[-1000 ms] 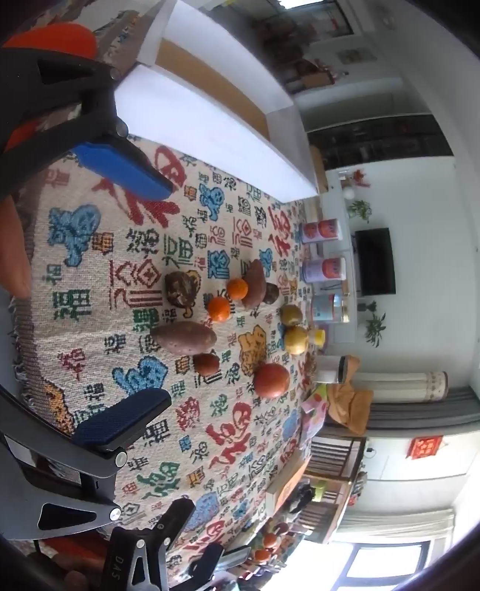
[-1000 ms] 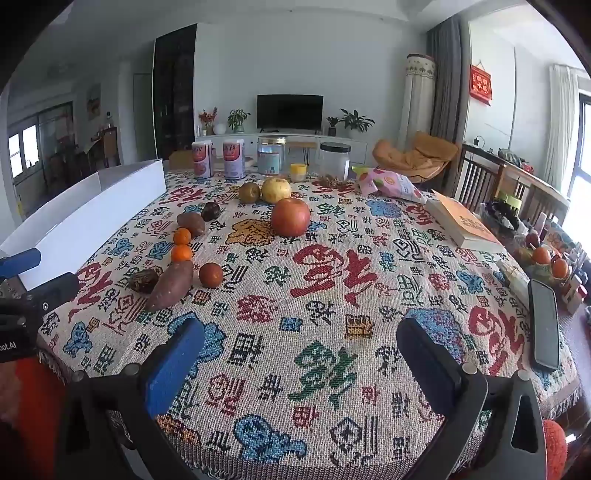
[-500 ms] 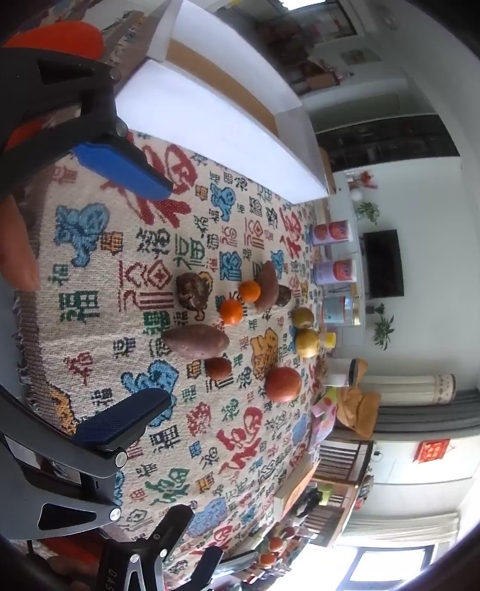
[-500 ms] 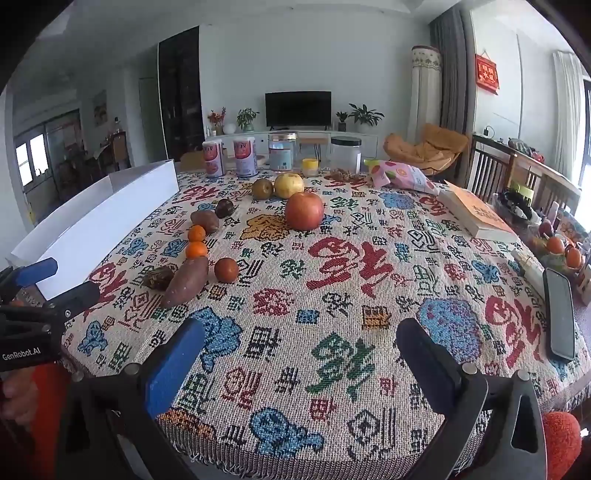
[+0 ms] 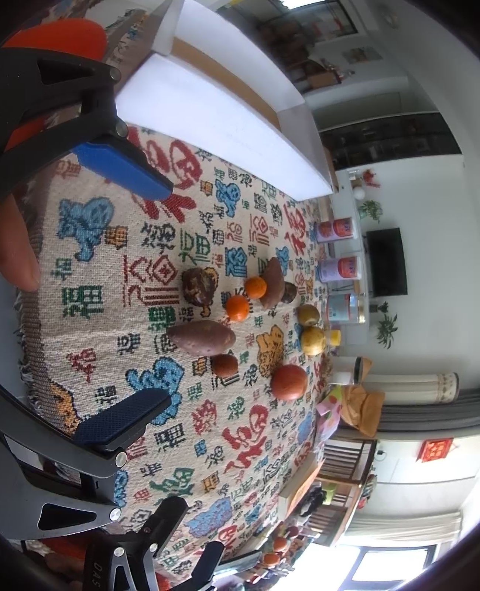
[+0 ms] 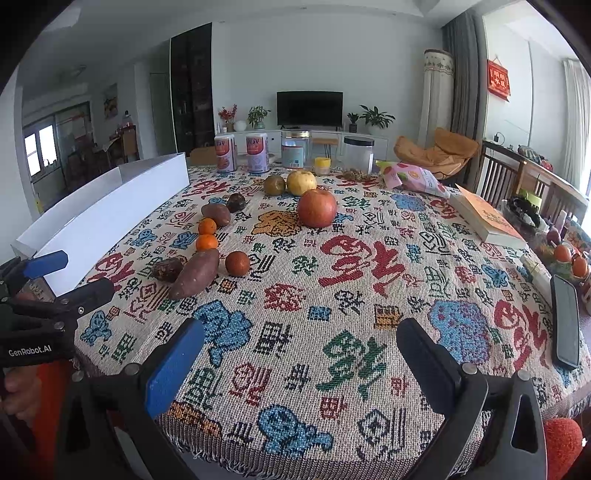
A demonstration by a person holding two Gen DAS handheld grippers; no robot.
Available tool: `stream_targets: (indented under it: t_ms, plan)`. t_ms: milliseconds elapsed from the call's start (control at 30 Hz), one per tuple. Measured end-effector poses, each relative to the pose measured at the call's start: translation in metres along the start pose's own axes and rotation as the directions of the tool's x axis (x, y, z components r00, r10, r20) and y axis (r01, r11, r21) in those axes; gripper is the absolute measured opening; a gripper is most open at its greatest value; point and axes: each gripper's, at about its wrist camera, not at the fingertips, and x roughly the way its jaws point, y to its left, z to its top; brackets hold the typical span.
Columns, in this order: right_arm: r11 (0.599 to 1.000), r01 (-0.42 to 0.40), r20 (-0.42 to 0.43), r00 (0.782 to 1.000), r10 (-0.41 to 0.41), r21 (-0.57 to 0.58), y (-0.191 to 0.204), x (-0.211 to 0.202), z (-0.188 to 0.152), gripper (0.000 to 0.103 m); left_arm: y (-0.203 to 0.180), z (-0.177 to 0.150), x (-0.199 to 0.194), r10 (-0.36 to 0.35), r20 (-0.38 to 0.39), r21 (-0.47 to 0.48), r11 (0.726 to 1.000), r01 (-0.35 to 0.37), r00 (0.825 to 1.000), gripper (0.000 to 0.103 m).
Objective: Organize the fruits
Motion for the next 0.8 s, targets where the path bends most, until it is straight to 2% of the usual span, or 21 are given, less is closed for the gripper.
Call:
stream_targets:
  t_ms: [800]
  plan:
    - [1.0,-0.003,0.012,1.0,0.004,-0.024,0.0044,0.0003,-0.0041,0.103,0.001,0.0009,-0.0002,-0.008,-0.002,-0.019,1.0,0.008,1.0,0.102]
